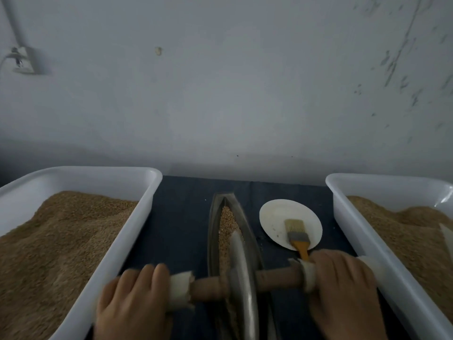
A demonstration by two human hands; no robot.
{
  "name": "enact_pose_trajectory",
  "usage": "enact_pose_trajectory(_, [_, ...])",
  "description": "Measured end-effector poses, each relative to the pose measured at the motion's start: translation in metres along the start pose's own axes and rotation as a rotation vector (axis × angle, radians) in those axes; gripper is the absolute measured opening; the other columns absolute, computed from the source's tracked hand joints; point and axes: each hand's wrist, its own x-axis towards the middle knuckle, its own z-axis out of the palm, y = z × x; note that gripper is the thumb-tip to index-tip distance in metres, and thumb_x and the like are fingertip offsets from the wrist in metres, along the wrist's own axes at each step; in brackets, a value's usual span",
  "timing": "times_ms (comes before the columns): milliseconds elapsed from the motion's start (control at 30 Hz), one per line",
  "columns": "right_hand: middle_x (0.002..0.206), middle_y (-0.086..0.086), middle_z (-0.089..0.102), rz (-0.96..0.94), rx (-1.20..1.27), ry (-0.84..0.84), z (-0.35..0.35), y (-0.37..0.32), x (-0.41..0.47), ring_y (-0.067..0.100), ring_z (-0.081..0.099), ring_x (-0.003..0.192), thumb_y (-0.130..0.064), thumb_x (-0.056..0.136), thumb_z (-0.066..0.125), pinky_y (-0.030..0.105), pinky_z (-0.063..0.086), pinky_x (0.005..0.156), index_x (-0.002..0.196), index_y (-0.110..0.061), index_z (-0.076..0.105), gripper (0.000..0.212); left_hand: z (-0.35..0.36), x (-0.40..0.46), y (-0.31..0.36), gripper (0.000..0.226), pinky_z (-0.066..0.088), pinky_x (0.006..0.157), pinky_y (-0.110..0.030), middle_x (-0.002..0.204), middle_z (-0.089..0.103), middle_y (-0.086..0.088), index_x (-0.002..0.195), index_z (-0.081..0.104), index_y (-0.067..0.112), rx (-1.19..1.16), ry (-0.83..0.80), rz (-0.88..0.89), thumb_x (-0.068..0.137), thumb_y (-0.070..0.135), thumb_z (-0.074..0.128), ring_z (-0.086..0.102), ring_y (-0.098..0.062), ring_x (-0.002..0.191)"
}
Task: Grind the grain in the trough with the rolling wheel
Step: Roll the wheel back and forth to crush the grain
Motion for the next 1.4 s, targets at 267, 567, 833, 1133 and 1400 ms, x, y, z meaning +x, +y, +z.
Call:
enact_pose_trajectory(267, [0.072,0.0,0.061,-0.131,0.037,-0.099,-0.002,-0.015,0.046,0.026,0.058,0.068,-0.008,0.036,0.086,0.039,0.046,0.064,0.074,-0.016,0.06,0.047,0.02,0.022,-0.004,0.038,0.038,0.048,-0.032,0.052,0.054,0.0,0.055,0.049,0.018,-0.17,-0.194,-0.215,0.047,0.014,0.087,0.055,-0.027,0.049])
enact_pose_trajectory(567, [0.1,-0.005,0.059,-0.119,0.043,-0.284,0.039,-0.01,0.098,0.021,0.054,0.104,-0.004,0.072,0.063,0.031,0.033,0.093,0.096,-0.023,0.053,0.032,0.043,0.06,-0.006,0.02,0.029,0.047,-0.023,0.059,0.056,0.007,0.063,0.053,0.023,-0.224,-0.163,-0.281,0.07,0.033,0.068,0.048,-0.014,0.053])
enact_pose_trajectory(833, [0.127,0.014,0.051,0.509,0.239,-0.081,0.026,0.018,0.051,0.032,0.048,0.116,-0.018,0.078,0.075,0.045,0.045,0.09,0.134,-0.01,0.037,0.068,0.036,0.047,-0.007,0.022,0.036,0.046,-0.022,0.05,0.048,0.009,0.057,0.052,0.025,-0.334,-0.044,-0.45,0.072,0.025,0.069,0.047,-0.012,0.048])
enact_pose_trajectory(1133, [0.109,0.002,0.051,0.433,-0.007,-0.691,0.045,0.013,0.026,0.018,0.053,0.094,-0.059,0.085,0.054,0.026,0.042,0.068,0.117,-0.018,0.039,0.055,0.028,0.05,-0.003,0.023,0.026,0.046,-0.02,0.049,0.052,0.01,0.061,0.055,0.028,-0.52,0.026,-0.587,0.077,0.036,0.069,0.048,-0.005,0.05])
enact_pose_trajectory(1400, [0.083,0.0,0.046,0.506,0.129,-0.707,0.032,0.012,0.04,0.016,0.051,0.069,-0.023,0.098,0.043,0.027,0.031,0.051,0.095,-0.014,0.044,0.009,0.024,0.04,-0.002,0.032,0.02,0.044,-0.016,0.045,0.045,0.01,0.054,0.05,0.026,-0.418,0.049,-0.512,0.076,0.029,0.073,0.04,-0.001,0.045])
